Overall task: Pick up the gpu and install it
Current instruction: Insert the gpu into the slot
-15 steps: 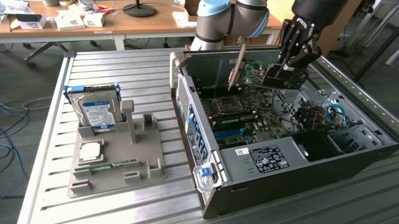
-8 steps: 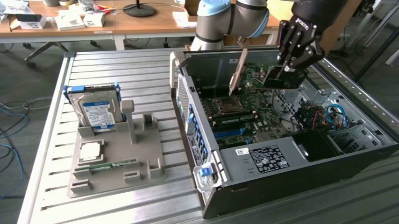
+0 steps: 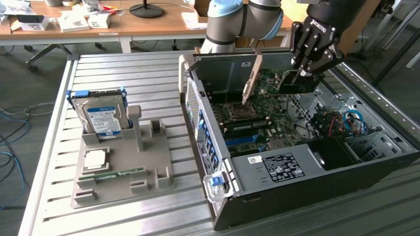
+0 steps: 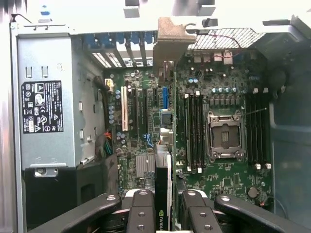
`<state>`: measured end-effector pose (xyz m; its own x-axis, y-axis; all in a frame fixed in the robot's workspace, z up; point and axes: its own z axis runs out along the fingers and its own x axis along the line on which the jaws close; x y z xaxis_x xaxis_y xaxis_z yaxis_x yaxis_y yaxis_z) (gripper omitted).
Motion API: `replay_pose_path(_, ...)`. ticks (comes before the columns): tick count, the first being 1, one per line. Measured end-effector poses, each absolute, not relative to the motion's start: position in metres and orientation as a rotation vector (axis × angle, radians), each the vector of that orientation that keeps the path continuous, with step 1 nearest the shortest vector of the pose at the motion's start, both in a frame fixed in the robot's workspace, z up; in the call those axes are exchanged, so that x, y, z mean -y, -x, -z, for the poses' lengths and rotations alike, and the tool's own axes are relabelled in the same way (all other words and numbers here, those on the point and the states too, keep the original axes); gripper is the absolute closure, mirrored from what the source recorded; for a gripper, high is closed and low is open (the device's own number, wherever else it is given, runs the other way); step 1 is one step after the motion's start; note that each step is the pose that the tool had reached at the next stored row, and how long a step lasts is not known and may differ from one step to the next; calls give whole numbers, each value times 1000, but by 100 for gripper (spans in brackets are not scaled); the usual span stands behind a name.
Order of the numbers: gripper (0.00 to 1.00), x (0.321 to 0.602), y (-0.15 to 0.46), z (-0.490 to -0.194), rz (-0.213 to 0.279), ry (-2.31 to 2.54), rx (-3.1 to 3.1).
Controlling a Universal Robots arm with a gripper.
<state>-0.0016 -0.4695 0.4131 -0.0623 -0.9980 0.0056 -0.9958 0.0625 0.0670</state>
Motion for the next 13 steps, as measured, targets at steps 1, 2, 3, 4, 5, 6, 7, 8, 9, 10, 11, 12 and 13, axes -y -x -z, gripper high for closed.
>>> replay_pose_path(1,74,469,2,-413,67,-2120,2255)
replay_pose_path(2,74,469,2,-413,64,-2124,2256)
replay_pose_path(3,74,469,2,-413,61,-2128,2258)
replay_pose_path(4,74,469,2,-413,58,-2131,2259)
replay_pose_path(5,74,469,3,-413,56,-2132,2259)
replay_pose_path(6,74,469,3,-413,55,-2133,2259)
replay_pose_path(7,74,470,3,-412,53,-2135,2259)
replay_pose_path(8,74,470,4,-412,51,-2138,2259)
replay_pose_path(9,74,470,5,-412,49,-2140,2260)
replay_pose_path(10,74,469,5,-412,49,-2141,2259)
replay_pose_path(11,74,469,5,-411,48,-2142,2259)
replay_pose_path(12,74,470,6,-411,48,-2142,2258)
replay_pose_path(13,74,469,6,-411,47,-2144,2258)
